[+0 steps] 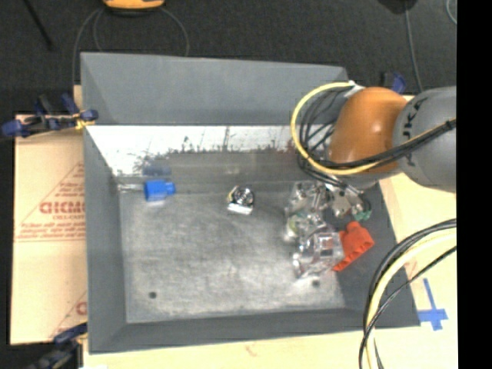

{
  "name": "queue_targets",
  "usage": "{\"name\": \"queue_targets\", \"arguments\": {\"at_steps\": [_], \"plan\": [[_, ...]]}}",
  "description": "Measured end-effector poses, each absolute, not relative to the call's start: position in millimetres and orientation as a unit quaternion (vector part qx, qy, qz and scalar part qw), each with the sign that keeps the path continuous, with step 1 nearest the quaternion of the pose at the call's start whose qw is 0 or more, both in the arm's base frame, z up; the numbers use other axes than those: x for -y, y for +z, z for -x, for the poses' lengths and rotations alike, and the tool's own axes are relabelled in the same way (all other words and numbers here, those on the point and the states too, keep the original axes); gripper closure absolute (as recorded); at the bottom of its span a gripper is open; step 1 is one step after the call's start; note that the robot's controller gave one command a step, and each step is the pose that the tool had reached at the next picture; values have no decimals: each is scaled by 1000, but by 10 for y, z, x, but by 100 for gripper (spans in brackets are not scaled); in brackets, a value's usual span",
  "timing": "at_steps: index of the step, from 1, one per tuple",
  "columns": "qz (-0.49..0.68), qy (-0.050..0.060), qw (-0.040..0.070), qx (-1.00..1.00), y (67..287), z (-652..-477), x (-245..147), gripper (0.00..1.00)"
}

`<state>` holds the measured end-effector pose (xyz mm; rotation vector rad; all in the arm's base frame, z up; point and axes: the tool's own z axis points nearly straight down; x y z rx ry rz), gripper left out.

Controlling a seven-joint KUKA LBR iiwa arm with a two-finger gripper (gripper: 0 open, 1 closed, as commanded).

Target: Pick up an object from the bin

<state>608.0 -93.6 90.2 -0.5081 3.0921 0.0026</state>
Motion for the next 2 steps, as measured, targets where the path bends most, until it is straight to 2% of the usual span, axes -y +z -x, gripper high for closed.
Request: {"name": "queue_targets", "arguments": {"at_steps": [1,2], "plan": [[244,-3,5,-970,1866,-5970,1000,100],[250,-3,4,-968,2257,-6063,1037,100]]}}
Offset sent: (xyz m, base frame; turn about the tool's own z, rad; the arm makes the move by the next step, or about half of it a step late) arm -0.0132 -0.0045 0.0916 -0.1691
